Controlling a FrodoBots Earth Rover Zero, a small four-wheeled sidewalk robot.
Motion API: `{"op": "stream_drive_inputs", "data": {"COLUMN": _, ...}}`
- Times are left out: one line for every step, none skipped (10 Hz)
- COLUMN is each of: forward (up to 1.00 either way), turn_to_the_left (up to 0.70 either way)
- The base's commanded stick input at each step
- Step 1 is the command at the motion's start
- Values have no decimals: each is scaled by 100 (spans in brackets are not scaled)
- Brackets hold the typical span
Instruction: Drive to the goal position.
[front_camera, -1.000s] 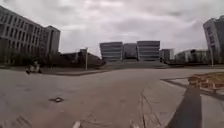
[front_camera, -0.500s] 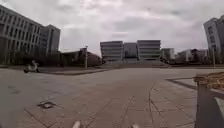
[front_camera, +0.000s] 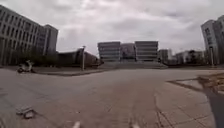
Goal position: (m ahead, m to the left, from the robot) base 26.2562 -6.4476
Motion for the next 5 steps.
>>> {"op": "stream_drive_inputs", "data": {"forward": 70, "turn_to_the_left": -1}}
{"op": "stream_drive_inputs", "data": {"forward": 70, "turn_to_the_left": -9}}
{"op": "stream_drive_inputs", "data": {"forward": 70, "turn_to_the_left": -29}}
{"op": "stream_drive_inputs", "data": {"forward": 70, "turn_to_the_left": -24}}
{"op": "stream_drive_inputs", "data": {"forward": 70, "turn_to_the_left": -15}}
